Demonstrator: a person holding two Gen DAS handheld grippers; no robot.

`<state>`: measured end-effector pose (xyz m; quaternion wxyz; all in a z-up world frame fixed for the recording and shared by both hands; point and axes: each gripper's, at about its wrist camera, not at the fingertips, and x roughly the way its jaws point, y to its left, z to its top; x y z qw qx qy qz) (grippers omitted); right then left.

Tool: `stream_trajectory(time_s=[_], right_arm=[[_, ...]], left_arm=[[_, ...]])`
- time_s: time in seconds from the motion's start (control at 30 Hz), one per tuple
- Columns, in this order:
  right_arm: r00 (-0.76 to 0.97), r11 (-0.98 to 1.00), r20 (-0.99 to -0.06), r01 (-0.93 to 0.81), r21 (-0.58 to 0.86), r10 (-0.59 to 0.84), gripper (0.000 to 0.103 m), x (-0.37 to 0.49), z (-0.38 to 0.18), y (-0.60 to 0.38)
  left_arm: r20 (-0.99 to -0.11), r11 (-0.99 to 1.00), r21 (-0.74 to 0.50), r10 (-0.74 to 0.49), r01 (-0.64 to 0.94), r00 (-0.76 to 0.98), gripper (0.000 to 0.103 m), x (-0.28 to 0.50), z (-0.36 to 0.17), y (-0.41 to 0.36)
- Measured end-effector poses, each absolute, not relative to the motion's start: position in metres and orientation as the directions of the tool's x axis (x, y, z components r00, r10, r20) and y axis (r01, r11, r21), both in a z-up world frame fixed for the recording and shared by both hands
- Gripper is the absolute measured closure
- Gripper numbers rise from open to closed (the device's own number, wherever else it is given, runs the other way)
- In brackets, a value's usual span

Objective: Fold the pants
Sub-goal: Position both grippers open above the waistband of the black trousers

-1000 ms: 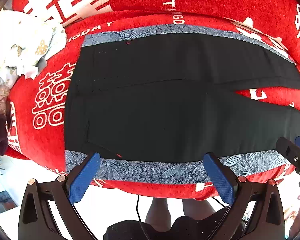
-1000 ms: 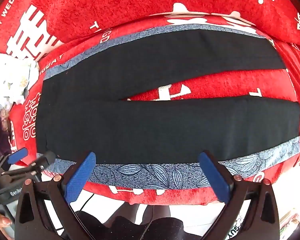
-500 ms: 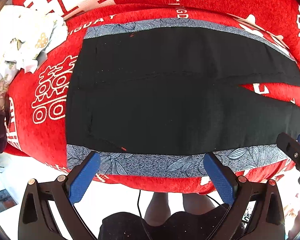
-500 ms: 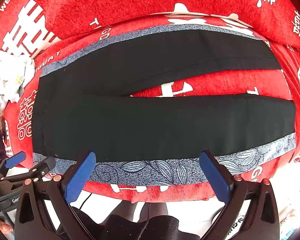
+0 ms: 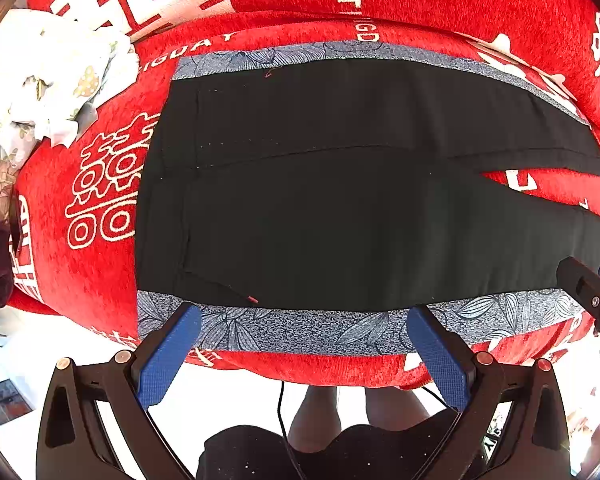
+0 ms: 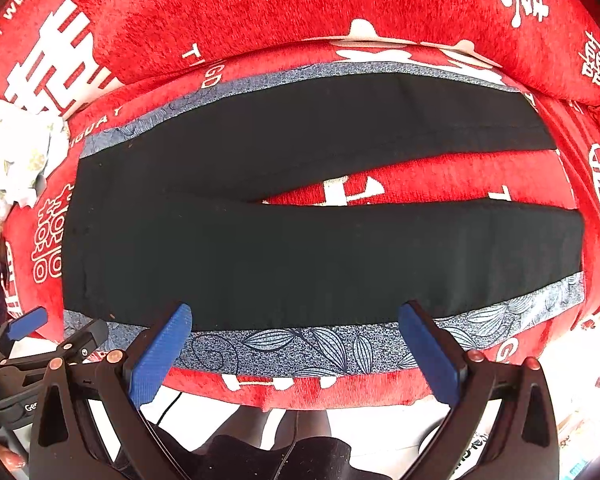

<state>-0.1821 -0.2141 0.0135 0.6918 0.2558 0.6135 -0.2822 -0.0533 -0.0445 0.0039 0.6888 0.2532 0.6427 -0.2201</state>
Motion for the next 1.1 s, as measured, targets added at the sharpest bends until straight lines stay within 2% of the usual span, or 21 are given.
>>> stream_trajectory(time_s=[1.1], right_arm=[[0.093,0.715,-0.992,0.699,0.008,-0.08,0.0,-0.1772,0.011,-0.2138]], left_arm=[[-0.996,0.771,0.056,-0.001,0.635,0.089,0.0,-0.0476,0.0043,-0.044]])
